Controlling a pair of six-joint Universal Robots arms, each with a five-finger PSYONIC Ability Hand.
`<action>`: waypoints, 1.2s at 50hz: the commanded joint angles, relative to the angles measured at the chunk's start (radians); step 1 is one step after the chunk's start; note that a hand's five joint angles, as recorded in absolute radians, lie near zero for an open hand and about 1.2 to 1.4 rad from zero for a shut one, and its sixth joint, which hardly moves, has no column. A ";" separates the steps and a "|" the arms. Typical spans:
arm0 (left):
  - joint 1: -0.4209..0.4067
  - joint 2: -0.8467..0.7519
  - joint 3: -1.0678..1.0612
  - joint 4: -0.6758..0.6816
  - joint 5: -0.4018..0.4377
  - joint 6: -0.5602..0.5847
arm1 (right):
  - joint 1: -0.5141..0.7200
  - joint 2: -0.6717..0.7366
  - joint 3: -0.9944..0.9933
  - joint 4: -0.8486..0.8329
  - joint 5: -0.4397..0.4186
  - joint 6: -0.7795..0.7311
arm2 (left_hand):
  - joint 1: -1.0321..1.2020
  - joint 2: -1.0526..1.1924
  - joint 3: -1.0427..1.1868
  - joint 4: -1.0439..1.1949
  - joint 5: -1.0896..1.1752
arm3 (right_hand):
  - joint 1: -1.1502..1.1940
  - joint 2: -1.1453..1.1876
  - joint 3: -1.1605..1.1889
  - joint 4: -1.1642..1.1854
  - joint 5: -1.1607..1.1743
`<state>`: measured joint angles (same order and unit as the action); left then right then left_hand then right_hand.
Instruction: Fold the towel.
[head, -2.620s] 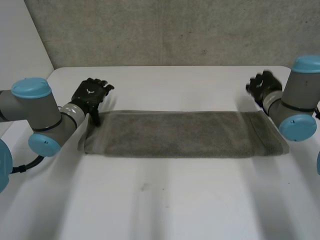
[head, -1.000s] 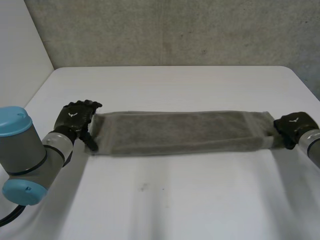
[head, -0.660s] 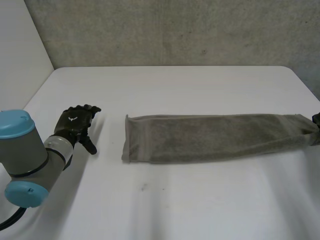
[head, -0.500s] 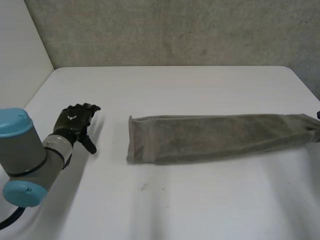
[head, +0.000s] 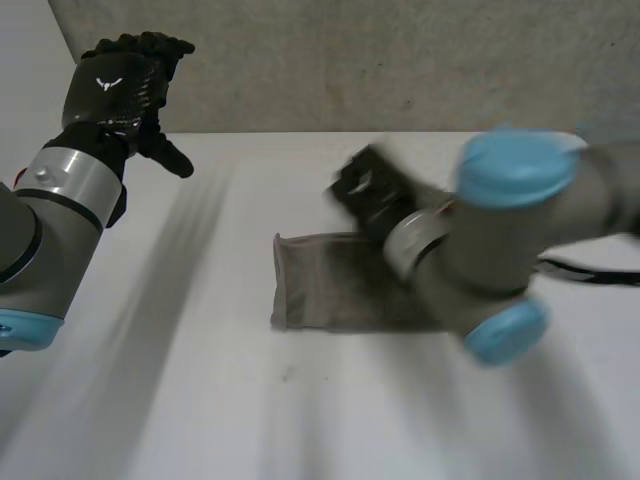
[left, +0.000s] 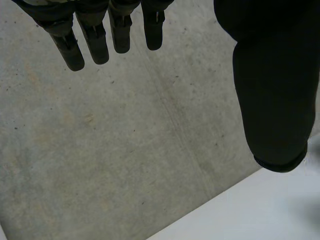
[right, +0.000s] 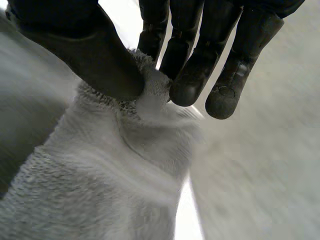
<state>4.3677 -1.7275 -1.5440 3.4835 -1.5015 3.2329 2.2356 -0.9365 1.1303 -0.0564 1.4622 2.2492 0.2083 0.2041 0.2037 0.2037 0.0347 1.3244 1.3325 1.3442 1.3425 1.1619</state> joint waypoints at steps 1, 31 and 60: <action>-0.051 -0.063 -0.011 0.002 -0.037 -0.033 | 0.165 0.155 0.002 -0.057 0.004 -0.003 | 0.014 0.018 0.019 0.019 0.013 | 0.072 0.064 0.052 0.054 0.060; -0.071 -0.139 -0.004 0.003 -0.042 -0.038 | 0.164 0.079 0.054 -0.013 -0.112 0.222 | 0.014 0.018 0.019 0.019 0.013 | -0.930 -0.939 -0.950 -0.948 -0.942; -0.224 -0.408 0.032 0.003 -0.058 -0.038 | -0.369 -0.167 0.522 -0.066 -0.115 0.400 | 0.023 0.027 0.027 0.027 0.022 | -0.773 -0.781 -0.793 -0.791 -0.785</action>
<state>4.1450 -2.0908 -1.5102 3.4921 -1.5447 3.1915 1.8948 -1.1629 1.6269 -0.0355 1.3378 2.6635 0.2083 0.2041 0.2038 0.2039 0.0348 0.4648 0.4644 0.4692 0.4721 0.3058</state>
